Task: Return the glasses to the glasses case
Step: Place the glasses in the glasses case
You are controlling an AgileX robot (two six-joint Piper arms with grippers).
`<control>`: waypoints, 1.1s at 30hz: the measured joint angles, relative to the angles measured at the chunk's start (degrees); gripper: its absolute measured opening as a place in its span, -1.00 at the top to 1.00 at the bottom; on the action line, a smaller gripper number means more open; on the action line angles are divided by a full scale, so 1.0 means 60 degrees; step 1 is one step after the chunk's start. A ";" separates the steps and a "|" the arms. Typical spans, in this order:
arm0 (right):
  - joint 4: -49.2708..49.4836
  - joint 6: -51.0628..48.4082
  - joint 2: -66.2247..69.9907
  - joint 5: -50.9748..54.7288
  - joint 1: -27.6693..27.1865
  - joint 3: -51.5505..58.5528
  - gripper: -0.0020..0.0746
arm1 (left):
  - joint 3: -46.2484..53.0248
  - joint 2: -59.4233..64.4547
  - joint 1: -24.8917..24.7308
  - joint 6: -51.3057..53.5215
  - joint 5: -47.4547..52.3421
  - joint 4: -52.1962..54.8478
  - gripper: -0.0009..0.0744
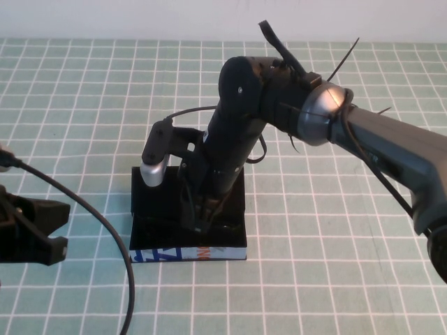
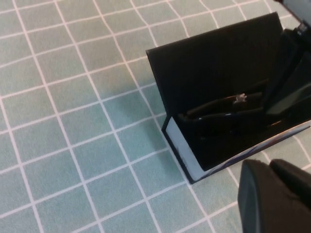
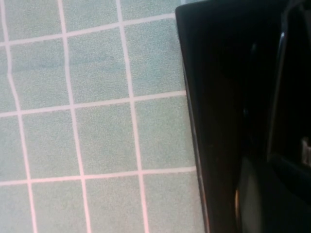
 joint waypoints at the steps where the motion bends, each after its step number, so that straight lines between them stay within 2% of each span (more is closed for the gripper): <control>1: 0.0000 -0.0018 0.0000 0.0000 0.0000 0.0000 0.91 | 0.0000 0.0000 0.0000 0.0000 0.0000 0.0044 0.98; 8: 0.0000 -0.0062 0.0000 0.0000 0.0000 0.0000 0.41 | 0.0000 0.0000 0.0000 0.0000 0.0000 0.0065 0.98; 22: 0.0035 -0.0062 0.0210 -0.0037 0.0000 0.0000 0.35 | 0.0000 0.0000 0.0000 0.0000 0.0000 0.0079 0.98; 26: 0.0057 -0.0062 0.0429 -0.0187 0.0000 0.0000 0.45 | 0.0000 0.0000 0.0000 0.0000 0.0000 0.0079 0.98; 30: 0.0057 -0.0062 0.0540 -0.0225 0.0000 0.0000 0.80 | 0.0000 0.0000 0.0000 0.0000 0.0037 0.0079 0.98; 33: 0.0057 -0.0062 0.0565 -0.0225 0.0000 0.0000 0.91 | 0.0000 0.0000 0.0000 0.0000 0.0076 0.0079 0.98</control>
